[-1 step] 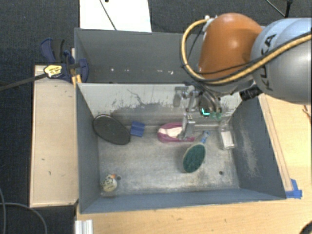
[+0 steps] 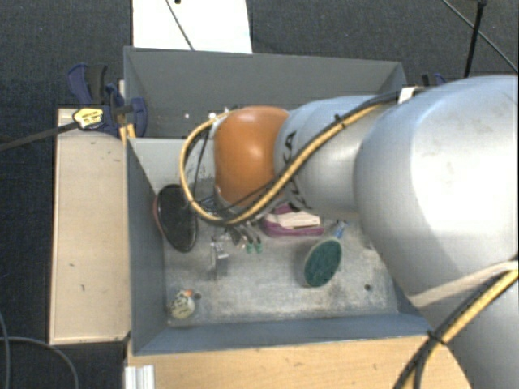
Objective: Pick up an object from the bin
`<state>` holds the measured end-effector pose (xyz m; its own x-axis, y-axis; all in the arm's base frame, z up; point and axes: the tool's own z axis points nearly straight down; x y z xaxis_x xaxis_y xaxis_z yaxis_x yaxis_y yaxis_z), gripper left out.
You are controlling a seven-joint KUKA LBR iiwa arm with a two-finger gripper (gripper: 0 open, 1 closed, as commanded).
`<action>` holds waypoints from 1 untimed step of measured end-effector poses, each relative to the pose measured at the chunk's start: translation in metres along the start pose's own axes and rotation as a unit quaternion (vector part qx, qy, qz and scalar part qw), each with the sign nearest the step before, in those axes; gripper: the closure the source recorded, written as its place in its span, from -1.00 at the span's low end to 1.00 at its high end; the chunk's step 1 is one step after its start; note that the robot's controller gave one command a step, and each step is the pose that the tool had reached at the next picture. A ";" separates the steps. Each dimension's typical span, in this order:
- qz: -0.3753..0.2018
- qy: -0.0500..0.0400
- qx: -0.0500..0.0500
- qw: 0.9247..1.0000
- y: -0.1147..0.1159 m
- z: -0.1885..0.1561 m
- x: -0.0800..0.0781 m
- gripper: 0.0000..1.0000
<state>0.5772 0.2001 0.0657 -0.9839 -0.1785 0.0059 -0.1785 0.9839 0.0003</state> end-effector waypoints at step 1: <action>-0.015 -0.005 0.002 1.000 0.054 -0.037 0.008 -1.00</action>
Offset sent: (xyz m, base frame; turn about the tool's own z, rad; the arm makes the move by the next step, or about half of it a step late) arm -0.0183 0.0525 0.0343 -0.0301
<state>0.5603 0.2522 0.1024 -0.9782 -0.2076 -0.0041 -0.2076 0.9782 -0.0032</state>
